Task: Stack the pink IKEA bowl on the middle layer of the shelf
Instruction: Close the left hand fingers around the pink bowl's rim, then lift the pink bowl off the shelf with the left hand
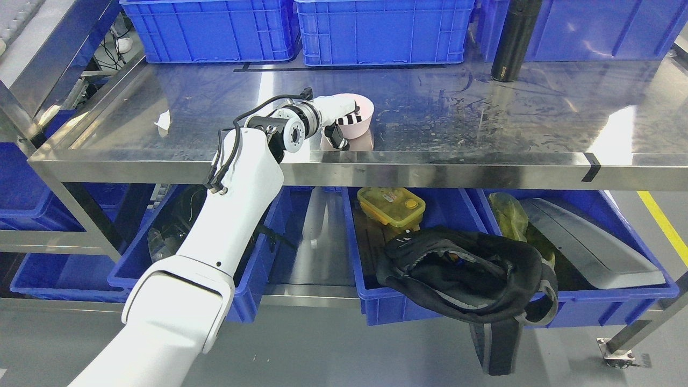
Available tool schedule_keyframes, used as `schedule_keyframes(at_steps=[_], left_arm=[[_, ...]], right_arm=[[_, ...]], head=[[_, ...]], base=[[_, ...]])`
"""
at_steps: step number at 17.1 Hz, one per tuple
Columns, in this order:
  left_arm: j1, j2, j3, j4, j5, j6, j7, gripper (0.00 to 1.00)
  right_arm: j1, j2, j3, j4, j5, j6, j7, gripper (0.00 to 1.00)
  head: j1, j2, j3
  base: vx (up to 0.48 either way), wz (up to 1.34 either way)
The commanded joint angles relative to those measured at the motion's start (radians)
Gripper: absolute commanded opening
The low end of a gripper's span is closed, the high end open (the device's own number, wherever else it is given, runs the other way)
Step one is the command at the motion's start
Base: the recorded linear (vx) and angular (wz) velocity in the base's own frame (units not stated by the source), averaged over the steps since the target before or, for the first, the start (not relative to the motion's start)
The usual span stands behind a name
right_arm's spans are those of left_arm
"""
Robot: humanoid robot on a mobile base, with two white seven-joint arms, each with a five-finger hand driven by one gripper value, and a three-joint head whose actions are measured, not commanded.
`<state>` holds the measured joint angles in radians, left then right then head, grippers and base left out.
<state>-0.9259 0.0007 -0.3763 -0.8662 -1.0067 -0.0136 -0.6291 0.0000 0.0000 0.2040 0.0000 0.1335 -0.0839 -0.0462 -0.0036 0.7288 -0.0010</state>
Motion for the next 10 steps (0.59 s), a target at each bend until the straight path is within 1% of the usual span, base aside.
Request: schedule_keyframes(at_steps=[1, 2, 4, 6, 8, 10], left_arm=[[0.001, 0.017, 0.078, 0.013, 0.011, -0.070, 0.002, 0.12], [0.004, 0.017, 0.109, 0.013, 0.011, -0.103, 0.002, 0.07], [0.010, 0.017, 0.143, 0.006, 0.010, -0.127, 0.006, 0.02], [0.013, 0.017, 0.157, -0.054, 0.010, -0.128, 0.011, 0.02], [0.019, 0.017, 0.206, -0.141, 0.011, -0.134, 0.019, 0.02], [0.047, 0.017, 0.244, -0.235, 0.011, -0.172, 0.034, 0.03]], right_arm=[[0.015, -0.017, 0.000, -0.017, 0.001, 0.000, 0.000, 1.00], [0.015, -0.017, 0.000, -0.017, 0.000, 0.000, 0.000, 1.00], [0.015, -0.017, 0.000, -0.017, 0.000, 0.000, 0.000, 1.00], [0.015, -0.017, 0.000, -0.017, 0.000, 0.000, 0.000, 1.00], [0.015, -0.017, 0.000, -0.017, 0.000, 0.000, 0.000, 1.00], [0.015, -0.017, 0.000, -0.017, 0.000, 0.000, 0.000, 1.00]], head=[[0.0000, 0.000, 0.000], [0.0000, 0.000, 0.000], [0.0000, 0.000, 0.000], [0.0000, 0.000, 0.000], [0.0000, 0.000, 0.000], [0.0000, 0.000, 0.000]], base=[[0.000, 0.00], [0.000, 0.00], [0.000, 0.00], [0.000, 0.00], [0.000, 0.00], [0.000, 0.00]])
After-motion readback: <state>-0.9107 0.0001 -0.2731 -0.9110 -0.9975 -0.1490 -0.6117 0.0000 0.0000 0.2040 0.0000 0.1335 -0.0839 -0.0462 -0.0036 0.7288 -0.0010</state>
